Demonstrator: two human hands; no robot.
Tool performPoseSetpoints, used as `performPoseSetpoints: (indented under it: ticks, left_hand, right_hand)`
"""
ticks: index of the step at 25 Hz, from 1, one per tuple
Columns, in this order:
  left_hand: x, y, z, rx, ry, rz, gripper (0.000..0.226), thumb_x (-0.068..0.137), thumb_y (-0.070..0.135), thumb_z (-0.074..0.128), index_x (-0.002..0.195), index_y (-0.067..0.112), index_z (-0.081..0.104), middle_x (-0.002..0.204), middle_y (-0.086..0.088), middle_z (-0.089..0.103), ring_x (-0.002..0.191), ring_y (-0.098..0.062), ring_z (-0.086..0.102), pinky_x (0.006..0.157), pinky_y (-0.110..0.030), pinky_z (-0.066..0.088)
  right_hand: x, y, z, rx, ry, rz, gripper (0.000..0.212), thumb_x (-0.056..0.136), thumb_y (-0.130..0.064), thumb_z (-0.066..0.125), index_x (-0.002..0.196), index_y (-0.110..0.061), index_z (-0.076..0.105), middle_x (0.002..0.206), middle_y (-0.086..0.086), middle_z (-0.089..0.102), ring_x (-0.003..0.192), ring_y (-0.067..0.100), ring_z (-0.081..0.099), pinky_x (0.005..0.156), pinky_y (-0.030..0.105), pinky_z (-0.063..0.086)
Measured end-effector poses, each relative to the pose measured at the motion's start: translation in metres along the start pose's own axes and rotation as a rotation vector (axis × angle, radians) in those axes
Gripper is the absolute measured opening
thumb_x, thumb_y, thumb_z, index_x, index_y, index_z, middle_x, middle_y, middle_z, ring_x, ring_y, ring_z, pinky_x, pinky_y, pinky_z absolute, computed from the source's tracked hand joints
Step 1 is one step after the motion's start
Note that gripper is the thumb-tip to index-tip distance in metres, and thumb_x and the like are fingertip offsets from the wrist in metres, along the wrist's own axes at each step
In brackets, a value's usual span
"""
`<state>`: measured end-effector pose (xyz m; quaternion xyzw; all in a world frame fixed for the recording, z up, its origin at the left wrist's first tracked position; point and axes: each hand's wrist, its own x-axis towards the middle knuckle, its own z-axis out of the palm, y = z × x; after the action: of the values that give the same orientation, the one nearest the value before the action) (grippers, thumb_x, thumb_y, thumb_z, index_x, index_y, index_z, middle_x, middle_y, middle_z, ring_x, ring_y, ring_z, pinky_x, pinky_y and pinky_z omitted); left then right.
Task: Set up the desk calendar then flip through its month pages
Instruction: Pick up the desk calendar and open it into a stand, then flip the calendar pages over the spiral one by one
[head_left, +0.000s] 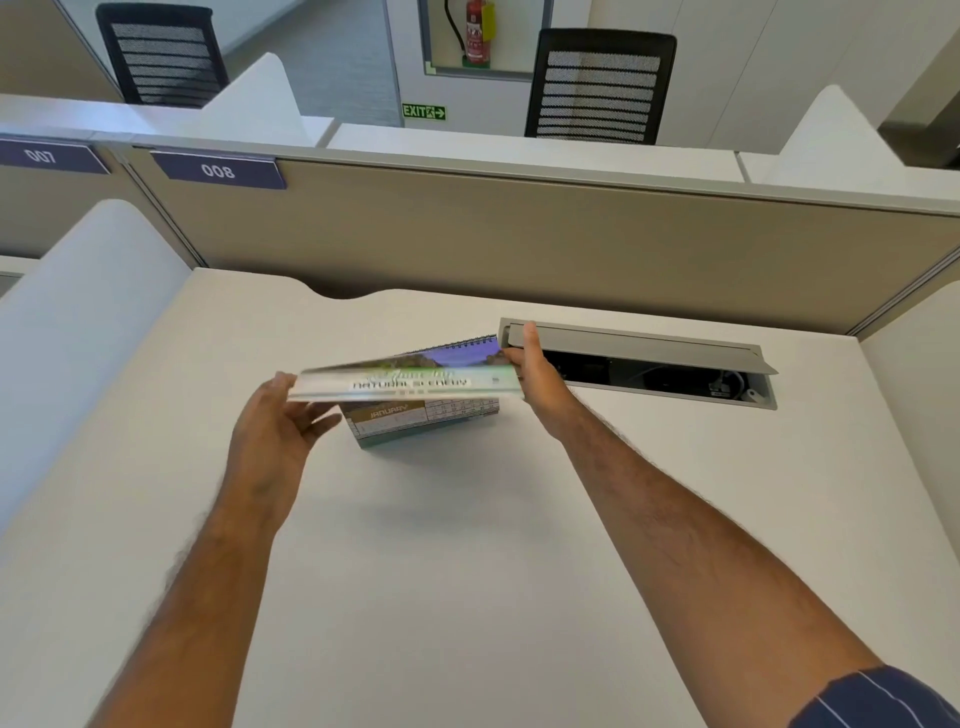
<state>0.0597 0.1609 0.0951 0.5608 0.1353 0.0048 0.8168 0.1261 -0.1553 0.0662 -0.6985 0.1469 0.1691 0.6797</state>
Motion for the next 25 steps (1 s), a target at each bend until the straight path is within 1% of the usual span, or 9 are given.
performPoseSetpoints:
  ticks: [2, 3, 6, 9, 13, 16, 19, 22, 25]
  left_hand:
    - [0.007, 0.013, 0.008, 0.029, -0.048, 0.019, 0.029, 0.112, 0.042, 0.047, 0.122, 0.018, 0.06, 0.138, -0.008, 0.075, 0.12, -0.028, 0.075, 0.098, -0.045, 0.062]
    - [0.012, 0.016, 0.011, 0.071, -0.056, 0.026, 0.033, 0.112, 0.044, 0.045, 0.125, 0.016, 0.057, 0.141, -0.006, 0.074, 0.123, -0.028, 0.074, 0.1, -0.046, 0.06]
    - [0.025, 0.019, 0.016, 0.124, -0.046, 0.028, 0.035, 0.112, 0.044, 0.046, 0.127, 0.014, 0.057, 0.141, -0.004, 0.074, 0.125, -0.031, 0.072, 0.103, -0.048, 0.058]
    - [0.031, 0.013, 0.014, 0.161, -0.012, 0.013, 0.037, 0.108, 0.046, 0.052, 0.128, 0.016, 0.06, 0.138, 0.001, 0.075, 0.123, -0.028, 0.074, 0.099, -0.046, 0.06]
    - [0.03, -0.01, 0.005, 0.242, 0.184, 0.074, 0.022, 0.104, 0.043, 0.061, 0.118, 0.027, 0.067, 0.128, 0.004, 0.076, 0.123, -0.025, 0.071, 0.088, -0.035, 0.061]
    - [0.025, -0.039, 0.0, 0.256, 0.299, 0.028, 0.015, 0.106, 0.025, 0.063, 0.121, 0.022, 0.065, 0.133, -0.006, 0.066, 0.12, -0.023, 0.067, 0.102, -0.043, 0.059]
    - [0.013, -0.066, 0.002, 0.379, 0.211, -0.118, 0.046, 0.108, 0.025, 0.062, 0.152, 0.018, 0.054, 0.155, -0.004, 0.057, 0.138, -0.023, 0.058, 0.119, -0.044, 0.044]
    - [0.0, -0.084, 0.007, 0.441, 0.045, -0.146, 0.047, 0.111, 0.025, 0.055, 0.157, 0.032, 0.051, 0.152, 0.004, 0.063, 0.143, -0.016, 0.054, 0.122, -0.042, 0.037]
    - [-0.01, -0.088, 0.012, 0.449, 0.085, -0.157, 0.051, 0.112, 0.028, 0.054, 0.161, 0.036, 0.046, 0.145, 0.017, 0.063, 0.143, -0.015, 0.051, 0.119, -0.041, 0.037]
  right_hand:
    - [-0.001, -0.001, 0.001, -0.003, -0.014, -0.003, 0.088, 0.103, -0.067, 0.006, 0.128, -0.013, 0.07, 0.119, -0.003, 0.072, 0.106, 0.006, 0.063, 0.078, 0.017, 0.035]
    - [-0.002, -0.001, 0.001, -0.006, -0.016, -0.007, 0.089, 0.102, -0.067, 0.005, 0.128, -0.012, 0.07, 0.116, -0.005, 0.071, 0.104, 0.004, 0.061, 0.077, 0.018, 0.034]
    - [-0.001, 0.0, 0.001, -0.029, -0.007, -0.017, 0.088, 0.102, -0.067, 0.004, 0.129, -0.012, 0.068, 0.122, 0.0, 0.068, 0.111, 0.015, 0.06, 0.093, 0.03, 0.03]
    - [0.0, -0.001, 0.002, -0.037, -0.002, -0.003, 0.085, 0.102, -0.067, 0.005, 0.127, -0.015, 0.068, 0.124, 0.001, 0.067, 0.116, 0.019, 0.059, 0.097, 0.036, 0.026]
    - [0.0, 0.001, 0.002, -0.05, 0.001, -0.004, 0.086, 0.103, -0.066, 0.006, 0.126, -0.015, 0.07, 0.119, -0.002, 0.069, 0.113, 0.016, 0.06, 0.098, 0.036, 0.027]
    - [0.0, 0.003, 0.001, -0.054, 0.003, -0.015, 0.084, 0.103, -0.065, 0.005, 0.123, -0.017, 0.071, 0.118, -0.004, 0.07, 0.111, 0.014, 0.06, 0.098, 0.035, 0.026]
    - [-0.001, 0.004, 0.002, -0.033, 0.003, -0.026, 0.077, 0.105, -0.064, 0.006, 0.112, -0.024, 0.072, 0.112, -0.008, 0.07, 0.105, 0.007, 0.061, 0.097, 0.033, 0.028]
    - [-0.001, 0.005, 0.003, -0.028, 0.009, -0.023, 0.078, 0.105, -0.063, 0.007, 0.118, -0.019, 0.07, 0.119, -0.002, 0.069, 0.111, 0.015, 0.06, 0.097, 0.033, 0.028]
    - [-0.001, 0.006, 0.004, -0.032, 0.018, -0.021, 0.074, 0.106, -0.062, 0.008, 0.118, -0.021, 0.069, 0.115, -0.005, 0.068, 0.109, 0.012, 0.059, 0.096, 0.032, 0.029]
